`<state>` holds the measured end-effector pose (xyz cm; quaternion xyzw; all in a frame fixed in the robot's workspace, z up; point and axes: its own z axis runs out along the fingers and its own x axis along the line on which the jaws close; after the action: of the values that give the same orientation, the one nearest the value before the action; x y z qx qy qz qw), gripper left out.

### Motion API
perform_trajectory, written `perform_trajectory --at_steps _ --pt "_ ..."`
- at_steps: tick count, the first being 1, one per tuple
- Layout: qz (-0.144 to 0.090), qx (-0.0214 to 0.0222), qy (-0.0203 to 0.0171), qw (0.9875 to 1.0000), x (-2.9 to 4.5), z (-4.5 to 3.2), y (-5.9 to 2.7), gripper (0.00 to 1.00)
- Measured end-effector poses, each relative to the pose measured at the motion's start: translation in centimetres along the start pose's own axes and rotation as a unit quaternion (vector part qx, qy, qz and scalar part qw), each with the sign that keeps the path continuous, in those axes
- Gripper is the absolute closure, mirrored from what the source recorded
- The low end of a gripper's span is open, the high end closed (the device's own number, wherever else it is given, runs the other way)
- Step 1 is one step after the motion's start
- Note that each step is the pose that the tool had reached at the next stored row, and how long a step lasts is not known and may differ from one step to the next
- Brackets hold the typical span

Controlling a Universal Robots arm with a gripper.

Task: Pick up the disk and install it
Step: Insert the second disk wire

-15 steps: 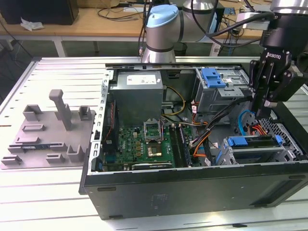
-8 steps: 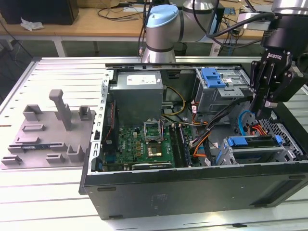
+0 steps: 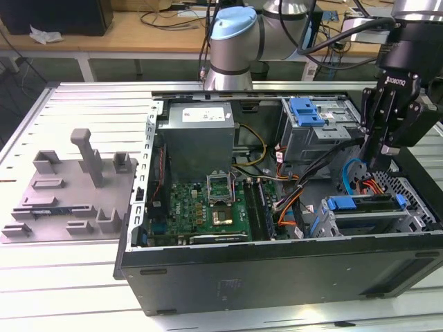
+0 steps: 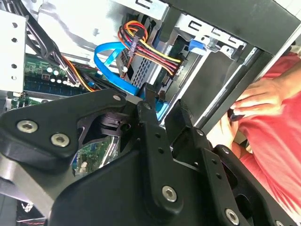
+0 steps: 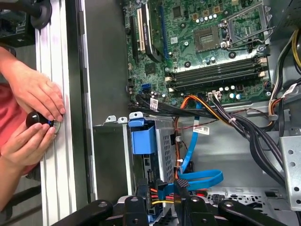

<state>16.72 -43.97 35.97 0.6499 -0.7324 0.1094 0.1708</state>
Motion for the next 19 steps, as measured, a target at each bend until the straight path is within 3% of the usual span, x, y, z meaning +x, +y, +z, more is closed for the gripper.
perform_trajectory --at_steps 6,7,19 --pt "0.012 -0.0051 -0.0006 0.9999 -0.02 0.06 0.0 0.65" --pt "0.013 -0.0055 -0.0006 0.9999 -0.03 0.06 0.0 0.73" --pt "0.014 -0.0054 0.0021 0.9999 -0.38 0.07 0.02 0.73"
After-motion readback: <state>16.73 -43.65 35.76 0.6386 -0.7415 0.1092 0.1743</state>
